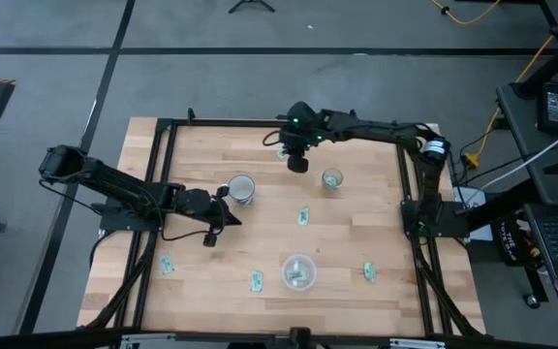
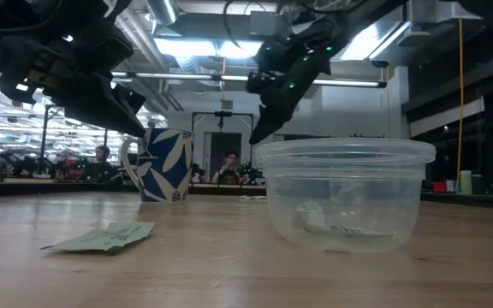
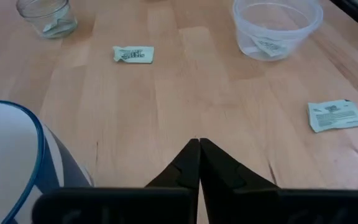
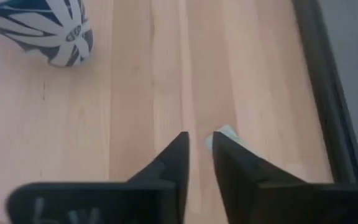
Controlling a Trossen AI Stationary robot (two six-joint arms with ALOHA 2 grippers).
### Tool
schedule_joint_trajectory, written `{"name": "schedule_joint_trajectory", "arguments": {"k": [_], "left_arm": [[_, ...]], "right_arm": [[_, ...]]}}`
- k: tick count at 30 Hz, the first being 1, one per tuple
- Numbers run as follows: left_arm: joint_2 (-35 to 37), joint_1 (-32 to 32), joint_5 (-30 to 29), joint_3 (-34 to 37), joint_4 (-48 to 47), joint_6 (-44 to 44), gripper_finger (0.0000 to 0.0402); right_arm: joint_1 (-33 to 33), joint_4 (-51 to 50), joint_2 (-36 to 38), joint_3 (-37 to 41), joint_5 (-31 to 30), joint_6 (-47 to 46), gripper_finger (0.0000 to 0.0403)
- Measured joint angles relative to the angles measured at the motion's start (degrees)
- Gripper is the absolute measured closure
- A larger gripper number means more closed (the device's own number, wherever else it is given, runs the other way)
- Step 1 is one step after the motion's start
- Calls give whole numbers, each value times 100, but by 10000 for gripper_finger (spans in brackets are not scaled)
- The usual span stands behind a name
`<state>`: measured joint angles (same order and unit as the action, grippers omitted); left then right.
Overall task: Pick and place Stevia / Truvia into bins
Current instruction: Put the white stevia packet into the transparent glass cup
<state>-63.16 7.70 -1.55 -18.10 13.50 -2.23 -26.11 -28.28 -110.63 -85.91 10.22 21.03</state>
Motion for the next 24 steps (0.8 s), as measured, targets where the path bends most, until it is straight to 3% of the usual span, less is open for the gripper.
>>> {"name": "schedule_joint_trajectory", "arguments": {"k": [10,17,24], "left_arm": [[-2,0,-2,-1,-4,63,396],[-4,0,-6,-1,-42,108,400],[-4,0,-34,-1,-60,101,398]], "right_arm": [[-170,-969,-851,-1244,-4,196,227],[-342,-1510,-1271,-1701,-2,173,201],[-337,-1264,-1646,-1722,-7,205,184]]}}
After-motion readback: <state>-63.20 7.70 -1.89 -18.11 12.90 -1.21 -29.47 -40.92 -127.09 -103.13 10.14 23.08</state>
